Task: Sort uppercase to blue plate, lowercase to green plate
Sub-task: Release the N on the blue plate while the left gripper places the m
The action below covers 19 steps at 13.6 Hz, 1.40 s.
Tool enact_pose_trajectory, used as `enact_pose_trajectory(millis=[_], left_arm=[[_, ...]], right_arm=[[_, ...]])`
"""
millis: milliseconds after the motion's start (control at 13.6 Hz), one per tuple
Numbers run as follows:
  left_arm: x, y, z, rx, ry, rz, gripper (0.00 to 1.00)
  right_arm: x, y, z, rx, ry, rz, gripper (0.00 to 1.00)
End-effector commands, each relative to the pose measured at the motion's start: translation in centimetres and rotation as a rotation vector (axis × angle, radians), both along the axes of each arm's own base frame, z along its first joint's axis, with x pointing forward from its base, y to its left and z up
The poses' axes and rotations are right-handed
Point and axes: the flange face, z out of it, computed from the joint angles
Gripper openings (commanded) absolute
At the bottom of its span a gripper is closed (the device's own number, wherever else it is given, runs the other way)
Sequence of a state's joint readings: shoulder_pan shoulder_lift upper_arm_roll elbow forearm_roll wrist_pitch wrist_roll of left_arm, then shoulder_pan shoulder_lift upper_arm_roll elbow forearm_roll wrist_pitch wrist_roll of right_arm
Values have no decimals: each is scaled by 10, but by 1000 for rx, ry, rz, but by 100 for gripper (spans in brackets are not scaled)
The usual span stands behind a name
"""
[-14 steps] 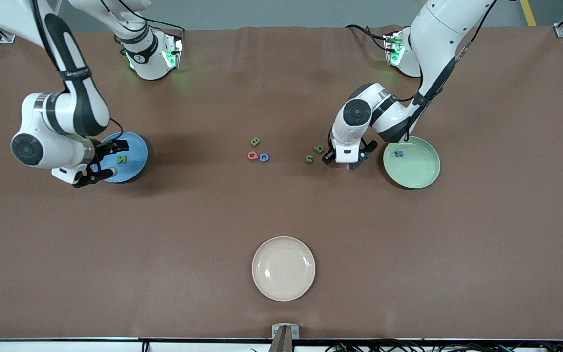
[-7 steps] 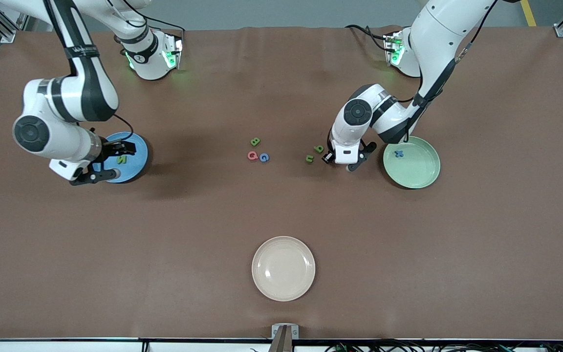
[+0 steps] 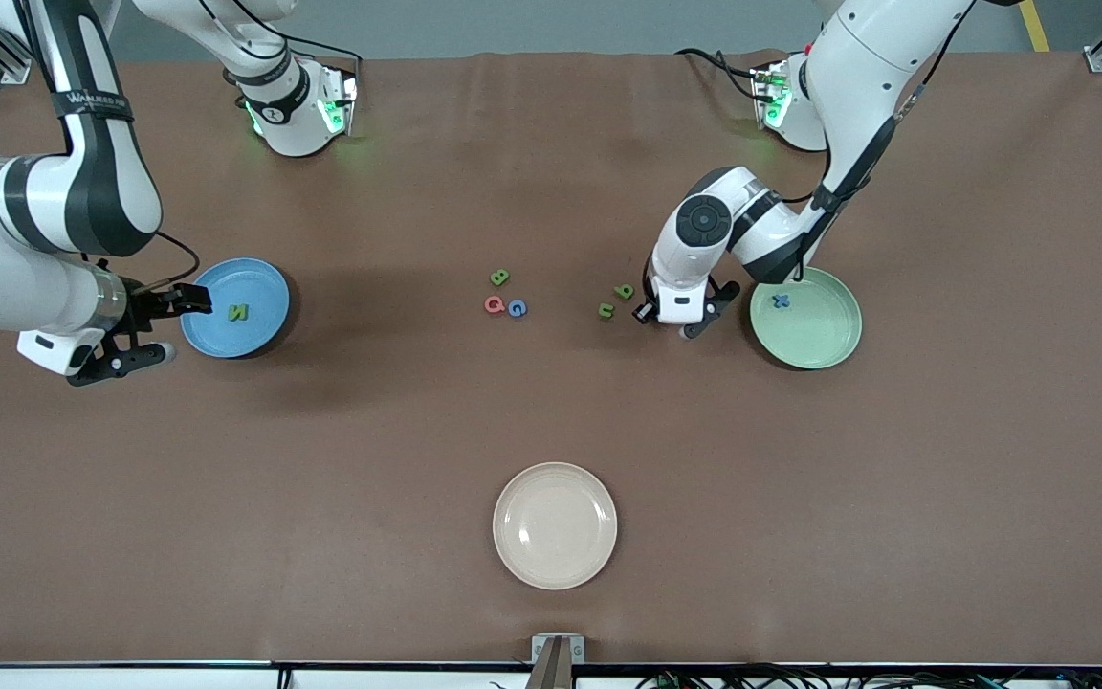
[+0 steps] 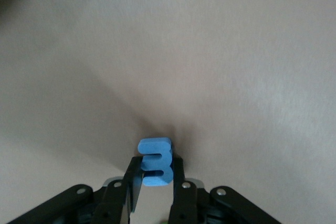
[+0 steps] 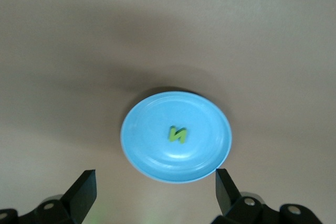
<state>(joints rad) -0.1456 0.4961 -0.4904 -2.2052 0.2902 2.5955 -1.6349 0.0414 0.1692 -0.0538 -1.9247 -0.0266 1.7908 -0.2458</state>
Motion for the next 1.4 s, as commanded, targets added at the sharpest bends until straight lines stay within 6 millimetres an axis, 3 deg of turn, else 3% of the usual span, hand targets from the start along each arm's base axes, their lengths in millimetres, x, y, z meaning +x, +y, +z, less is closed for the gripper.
enact_pose_trajectory(millis=[0,221,368,662,1029,1323], left_arm=[[9,13,28,31,-46,-3,13],[6,34,47,102,-32,-92,10],[1,53,49,127,-16,-186,10],[-3,119,56,146,36,-439,10],[6,196,52,110,88,-651,10],[8,229,46,85,115,-746,10]], right_arm=[[4,51,4,-62,2,-106,100],[0,97,11,-116,-24,-223,100],[-4,122,12,-135,-35,-297,100],[-19,174,18,-192,-46,-499,100],[-56,267,39,-217,-87,-807,100],[-108,324,10,-213,-155,-973,100]])
